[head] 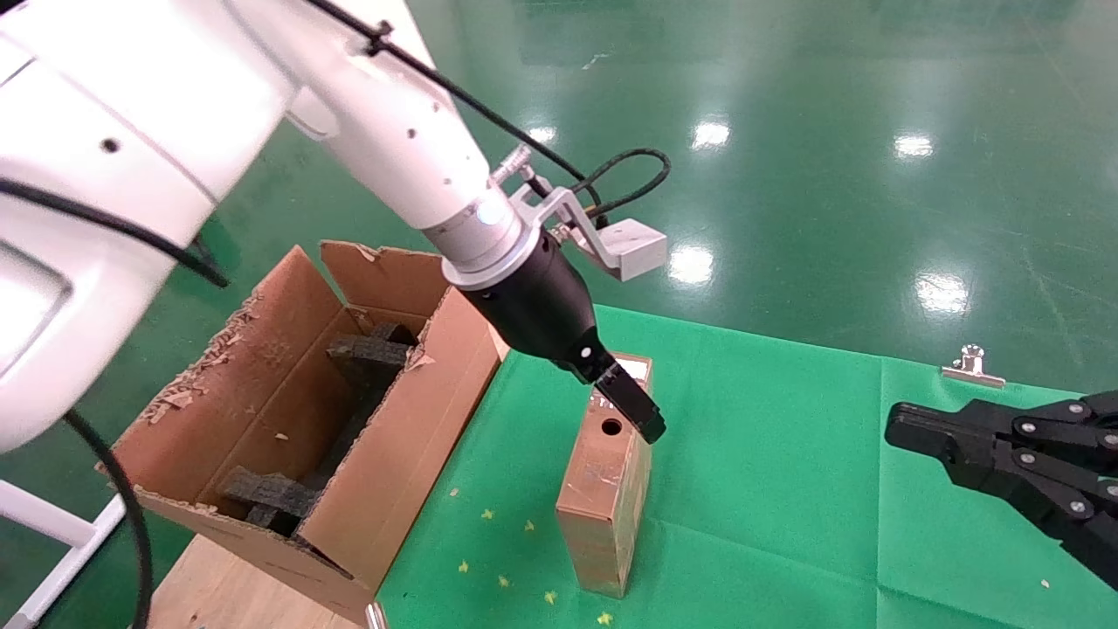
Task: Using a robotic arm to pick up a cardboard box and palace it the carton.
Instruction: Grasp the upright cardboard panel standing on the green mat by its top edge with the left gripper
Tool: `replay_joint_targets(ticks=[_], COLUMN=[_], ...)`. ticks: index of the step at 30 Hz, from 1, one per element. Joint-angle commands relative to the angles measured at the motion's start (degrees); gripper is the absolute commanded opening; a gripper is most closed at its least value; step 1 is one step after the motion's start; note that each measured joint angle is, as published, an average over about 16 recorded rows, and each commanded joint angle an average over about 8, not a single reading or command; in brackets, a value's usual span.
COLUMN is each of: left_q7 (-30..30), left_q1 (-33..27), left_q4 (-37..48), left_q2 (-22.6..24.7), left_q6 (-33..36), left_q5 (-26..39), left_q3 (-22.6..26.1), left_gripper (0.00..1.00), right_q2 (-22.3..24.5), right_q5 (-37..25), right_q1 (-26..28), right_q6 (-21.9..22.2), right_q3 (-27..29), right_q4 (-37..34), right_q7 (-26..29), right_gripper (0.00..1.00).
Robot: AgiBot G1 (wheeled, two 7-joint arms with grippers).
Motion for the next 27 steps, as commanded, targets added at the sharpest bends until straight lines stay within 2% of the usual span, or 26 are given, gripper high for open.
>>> replay_joint_targets(ticks=[1,7,13,14,15,16,21,22,23,24,27], left_q7=[-0.46,0.55,2.46,2.71,2.93,3.04,3.08,3.04,3.01,2.97,2.88], left_q1=[-0.67,-0.81,-0.78,-0.8,-0.82,-0.84,-0.83,-0.82,-0.81,-0.8,-0.78], left_q4=[2.34,7.54,9.93,10.1,10.2,10.3,10.36,10.3,10.26,10.22,10.1], left_q2=[1.64,5.63,7.12,7.22,7.27,7.3,7.26,7.23,7.21,7.2,7.16], left_q6=[-0.03,-0.29,-0.7,-0.75,-0.79,-0.81,-0.86,-0.85,-0.85,-0.85,-0.83], left_q5=[-0.47,-0.48,-1.83,-2.02,-2.17,-2.26,-2.4,-2.38,-2.36,-2.33,-2.26], left_q3=[1.72,6.43,8.87,9.08,9.24,9.35,9.42,9.37,9.32,9.28,9.17], left_gripper=[1.0,1.0,1.0,1.0,0.99,0.9,0.28,0.15,0.04,0.0,0.0], right_q2=[0.0,0.0,0.0,0.0,0.0,0.0,0.0,0.0,0.0,0.0,0.0], right_q5=[0.0,0.0,0.01,0.01,0.01,0.01,0.01,0.01,0.01,0.01,0.01], right_q1=[0.0,0.0,-0.01,-0.01,-0.01,-0.01,-0.02,-0.02,-0.02,-0.02,-0.02], right_q6=[0.0,0.0,0.01,0.01,0.02,0.02,0.02,0.02,0.02,0.02,0.02], right_q3=[0.0,0.0,0.0,0.0,0.0,0.0,-0.01,-0.01,-0.01,-0.01,-0.01], right_q4=[0.0,0.0,-0.01,-0.01,-0.01,-0.01,-0.02,-0.02,-0.02,-0.02,-0.02], right_q7=[0.0,0.0,0.0,0.0,0.0,0.0,-0.01,-0.01,-0.01,-0.01,-0.01], right_gripper=[0.0,0.0,0.01,0.09,0.21,0.34,0.95,1.0,1.0,1.0,1.0])
